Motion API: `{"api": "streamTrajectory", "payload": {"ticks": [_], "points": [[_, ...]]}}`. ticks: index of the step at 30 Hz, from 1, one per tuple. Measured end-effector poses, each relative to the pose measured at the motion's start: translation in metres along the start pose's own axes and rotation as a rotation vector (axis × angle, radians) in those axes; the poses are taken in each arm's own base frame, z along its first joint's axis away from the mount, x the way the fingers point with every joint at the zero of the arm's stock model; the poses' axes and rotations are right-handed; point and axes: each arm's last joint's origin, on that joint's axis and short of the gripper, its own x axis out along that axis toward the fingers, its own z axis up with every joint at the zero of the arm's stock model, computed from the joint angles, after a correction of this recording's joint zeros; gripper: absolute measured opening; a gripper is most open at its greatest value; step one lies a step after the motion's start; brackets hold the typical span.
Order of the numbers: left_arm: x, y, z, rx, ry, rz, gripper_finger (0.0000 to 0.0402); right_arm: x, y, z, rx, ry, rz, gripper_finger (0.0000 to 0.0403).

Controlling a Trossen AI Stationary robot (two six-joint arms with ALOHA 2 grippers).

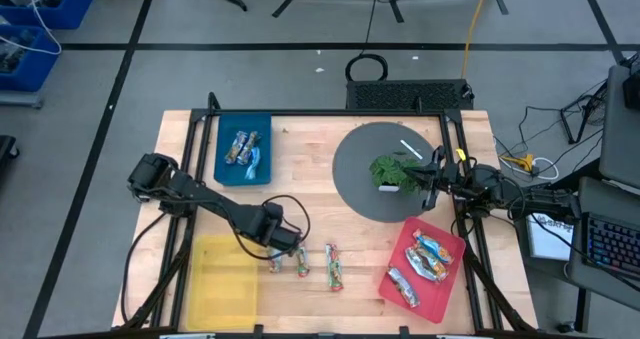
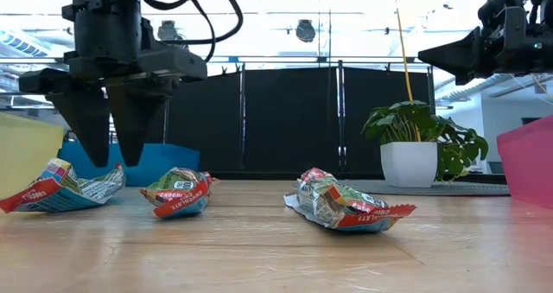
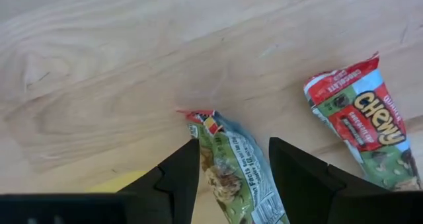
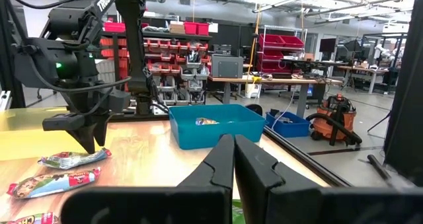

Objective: Pick and place Granola Bars by type
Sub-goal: Put the red granola bar into the yellow bin

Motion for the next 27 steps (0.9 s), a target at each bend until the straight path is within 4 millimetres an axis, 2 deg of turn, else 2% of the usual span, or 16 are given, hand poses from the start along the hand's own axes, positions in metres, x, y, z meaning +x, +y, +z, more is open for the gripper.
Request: {"api": "streamTrajectory", "payload": {"ticks": [6,12,17,20,24,27], "points": [[0.007,0.005,-0.001,-0.010,0.012,0.020,0.0186,0.000,0.000,0.000,0.000,0.000,0.000,0.0006],[0.022,0.006,-0.003,-0.017,0.029,-0.053,0.0186,0.000,0.000,0.000,0.000,0.000,0.000,0.0006],[0.026,0.009,-0.003,0.005,0.031,-0.061,0.0181,0.000,0.000,0.000,0.000,0.000,0.000,0.0006],[0.027,0.009,-0.003,0.044,0.024,-0.058,0.0140,0.000,0.000,0.000,0.000,0.001,0.000,0.0006],[0.027,0.008,-0.002,0.098,-0.013,-0.070,0.0034,0.000,0.000,0.000,0.000,0.000,0.000,0.0007],[0.027,0.004,-0.001,0.159,-0.056,-0.110,0.0021,0.000,0.000,0.000,0.000,0.000,0.000,0.0007]]}}
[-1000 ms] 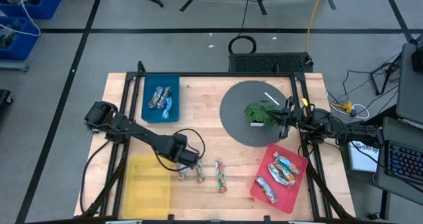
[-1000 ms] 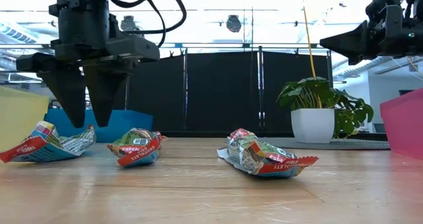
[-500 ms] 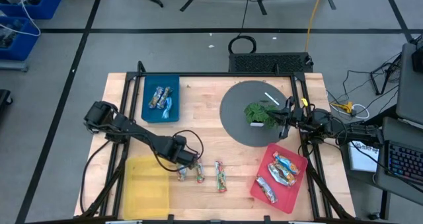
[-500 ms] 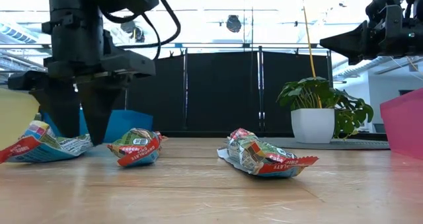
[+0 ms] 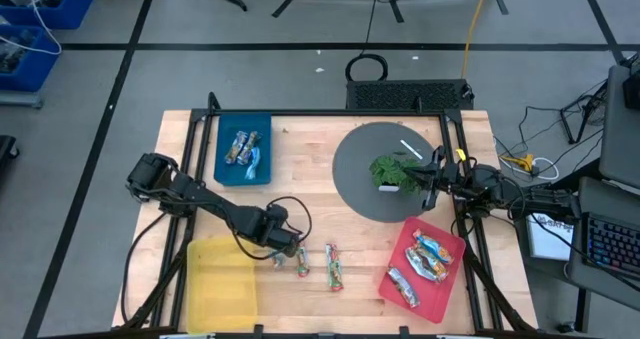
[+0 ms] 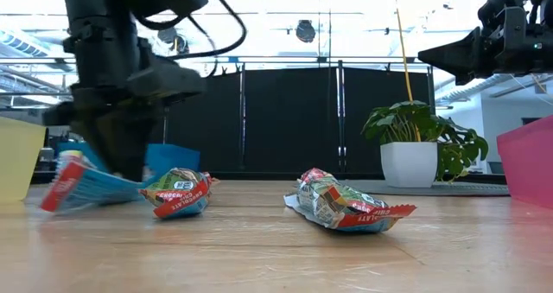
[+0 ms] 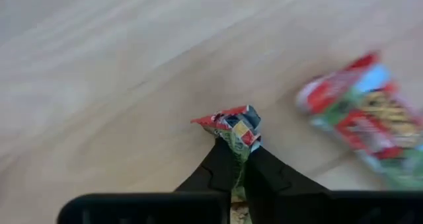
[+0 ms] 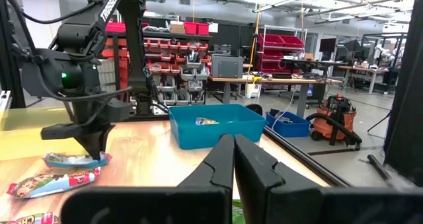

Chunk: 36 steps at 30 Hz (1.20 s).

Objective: Pick and place Granola Bars by type
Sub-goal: Put the red granola bar into the yellow bin

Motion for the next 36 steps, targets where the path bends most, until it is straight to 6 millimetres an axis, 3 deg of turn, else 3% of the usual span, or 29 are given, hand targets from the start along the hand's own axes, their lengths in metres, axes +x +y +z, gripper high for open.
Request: {"api": "streamTrajectory", "payload": {"ticks": [4,8,15,18,20,26,31,36], "points": [[-0.004,-0.013,0.003,0.112,-0.048,-0.077,0.0017,0.000,0.000,0.000,0.000,0.000,0.000,0.0007],[-0.027,-0.033,0.009,0.239,-0.121,-0.134,0.0015,0.000,0.000,0.000,0.000,0.000,0.000,0.0006],[-0.112,-0.064,-0.003,0.414,-0.350,-0.254,0.0014,0.000,0.000,0.000,0.000,0.000,0.000,0.0006],[-0.147,-0.065,-0.026,0.484,-0.410,-0.251,0.0013,0.000,0.000,0.000,0.000,0.000,0.000,0.0006],[-0.159,-0.058,-0.044,0.488,-0.391,-0.215,0.0013,0.000,0.000,0.000,0.000,0.002,0.000,0.0006],[-0.150,-0.011,-0.098,0.292,-0.281,0.026,0.0012,0.000,0.000,0.000,0.000,0.000,0.000,0.0006],[-0.123,0.022,-0.139,0.134,-0.170,0.131,0.0012,0.000,0.000,0.000,0.000,0.001,0.000,0.0006],[-0.091,0.046,-0.163,0.017,-0.068,0.182,0.0012,0.000,0.000,0.000,0.000,0.001,0.000,0.0006]]}}
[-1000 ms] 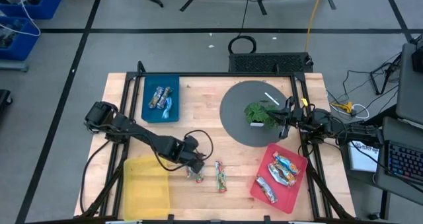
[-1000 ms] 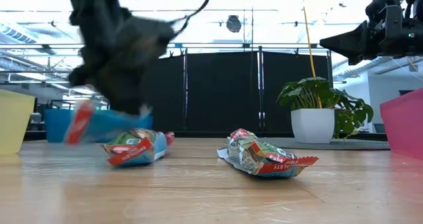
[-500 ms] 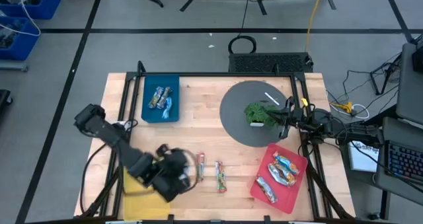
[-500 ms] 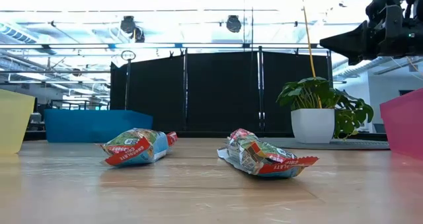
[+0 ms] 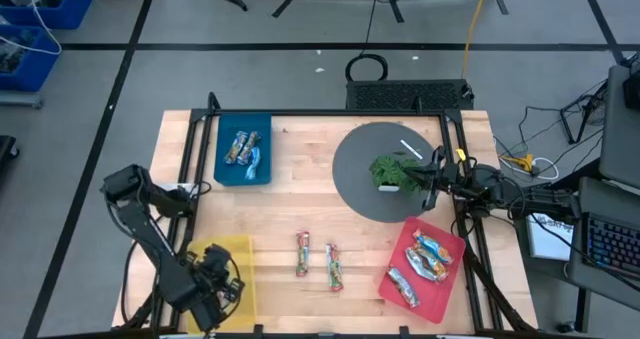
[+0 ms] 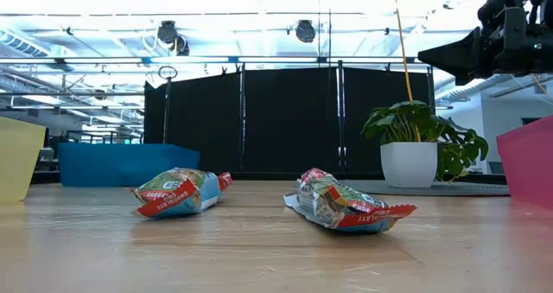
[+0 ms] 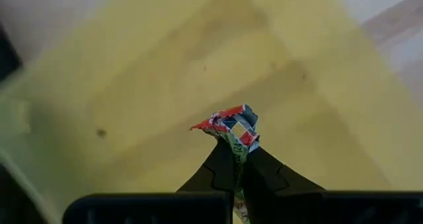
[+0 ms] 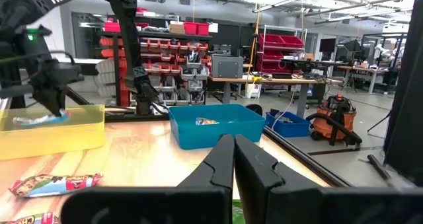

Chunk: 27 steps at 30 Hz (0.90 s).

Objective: Pick and place Granola Bars by type
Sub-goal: Put the red granola bar into the yellow bin

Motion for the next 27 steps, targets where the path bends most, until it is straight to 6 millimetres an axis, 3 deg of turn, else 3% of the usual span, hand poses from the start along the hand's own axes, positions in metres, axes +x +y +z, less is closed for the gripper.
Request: {"api": "streamTrajectory", "payload": {"ticks": [4,8,14,17,22,24,27], "points": [[0.020,0.002,-0.009,0.028,0.053,-0.045,0.0023,0.000,0.000,0.000,0.000,0.000,0.000,0.0006],[0.024,0.002,-0.008,0.115,0.046,-0.043,0.0085,0.000,0.000,0.000,0.000,0.000,0.000,0.0006],[0.013,0.002,0.001,0.145,0.013,0.014,0.0152,0.000,0.000,0.000,0.000,0.000,0.000,0.0006],[0.001,-0.006,0.010,0.203,-0.092,-0.076,0.0166,0.000,0.000,0.000,0.000,0.000,0.000,0.0006],[-0.020,-0.037,0.041,0.275,-0.370,-0.322,0.0162,0.000,0.000,0.000,0.000,0.000,0.000,0.0006],[-0.023,-0.052,0.062,0.259,-0.374,-0.384,0.0156,0.000,0.000,0.000,0.000,0.000,0.000,0.0006],[-0.015,-0.075,0.102,0.239,-0.228,-0.448,0.0149,0.000,0.000,0.000,0.000,0.000,0.000,0.0006]]}}
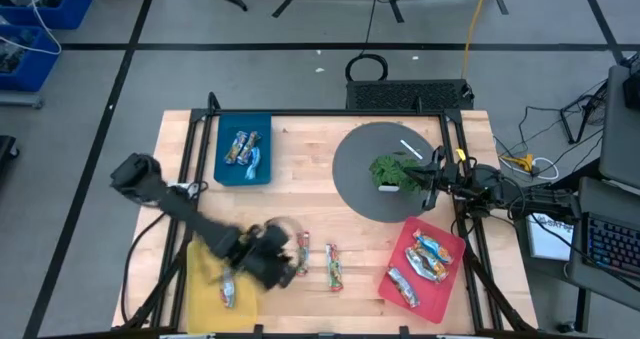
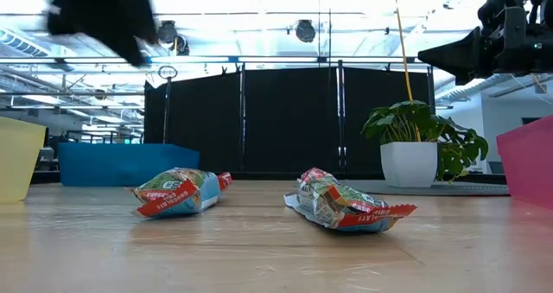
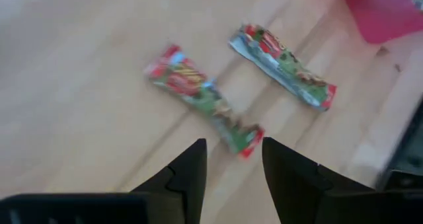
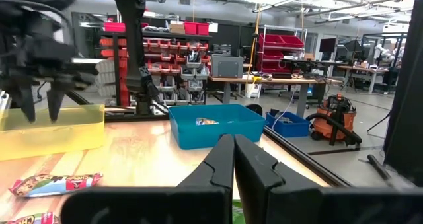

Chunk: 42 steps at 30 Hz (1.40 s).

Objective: Pick and place Granola Bars by type
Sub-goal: Put the red granola bar into the yellow bin

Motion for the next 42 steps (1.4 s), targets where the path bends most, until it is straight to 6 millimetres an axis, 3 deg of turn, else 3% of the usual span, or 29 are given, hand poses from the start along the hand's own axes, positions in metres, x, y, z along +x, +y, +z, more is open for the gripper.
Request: {"api": "streamTrajectory", "payload": {"ticks": [3,6,12,18,28,33,42], "points": [[0.030,0.001,0.040,-0.043,0.144,-0.109,0.0142,0.000,0.000,0.000,0.000,0.000,0.000,0.0006],[0.050,0.007,0.065,-0.060,0.162,-0.145,0.0135,0.000,0.000,0.000,0.000,0.000,0.000,0.0006],[0.074,0.026,0.083,-0.124,0.208,-0.051,0.0125,0.000,0.000,0.001,0.002,-0.011,-0.001,0.0007],[0.092,0.026,0.081,-0.050,0.263,-0.066,0.0142,0.000,0.000,0.001,0.002,-0.014,-0.001,0.0007],[0.093,0.028,0.075,-0.045,0.280,-0.019,0.0202,0.000,0.000,0.001,0.002,-0.014,-0.001,0.0006],[0.102,0.031,0.065,-0.091,0.316,0.055,0.0199,0.000,0.000,0.001,0.002,-0.014,-0.001,0.0006],[0.131,0.027,0.053,-0.102,0.417,0.016,0.0193,0.000,0.000,0.001,0.001,-0.010,0.000,0.0006]]}}
